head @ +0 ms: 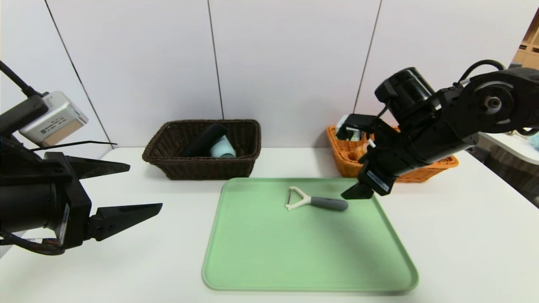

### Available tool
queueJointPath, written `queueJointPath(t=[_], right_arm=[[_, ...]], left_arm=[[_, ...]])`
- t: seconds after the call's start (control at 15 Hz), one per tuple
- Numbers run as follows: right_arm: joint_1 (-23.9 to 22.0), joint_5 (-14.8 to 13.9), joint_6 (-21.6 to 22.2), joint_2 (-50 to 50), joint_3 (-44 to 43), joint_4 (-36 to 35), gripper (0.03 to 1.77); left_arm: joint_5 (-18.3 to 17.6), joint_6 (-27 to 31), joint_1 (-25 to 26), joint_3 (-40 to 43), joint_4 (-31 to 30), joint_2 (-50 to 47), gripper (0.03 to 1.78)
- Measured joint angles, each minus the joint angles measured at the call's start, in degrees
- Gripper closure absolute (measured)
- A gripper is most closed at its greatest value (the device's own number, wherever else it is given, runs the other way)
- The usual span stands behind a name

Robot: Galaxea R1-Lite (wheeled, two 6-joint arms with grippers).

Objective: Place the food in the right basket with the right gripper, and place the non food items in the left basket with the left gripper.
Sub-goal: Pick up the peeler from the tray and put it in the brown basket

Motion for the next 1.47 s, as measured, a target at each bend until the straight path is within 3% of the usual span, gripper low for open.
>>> queueJointPath(t=[0.2,0.47,1.13,1.47], right_arm=[[0.6,0.0,-1.9,2.4,-2.3,1.4,0.10],[0.8,3.1,-4.9,5.0,-5.9,1.0,0.10],[-0.3,3.4,-17.0,10.3,-8.4,2.3,0.10],[-0.3,3.5,-18.1,13.8,-14.7,9.2,0.10]], left_arm=[[-0.1,0.0,0.0,0.0,0.1,-0.1,0.12],[-0.2,0.0,0.0,0.7,0.1,-0.5,0.12],[-0.8,0.0,0.0,0.8,0.2,-0.8,0.12],[-1.9,-0.1,0.0,1.0,0.2,-0.7,0.12]])
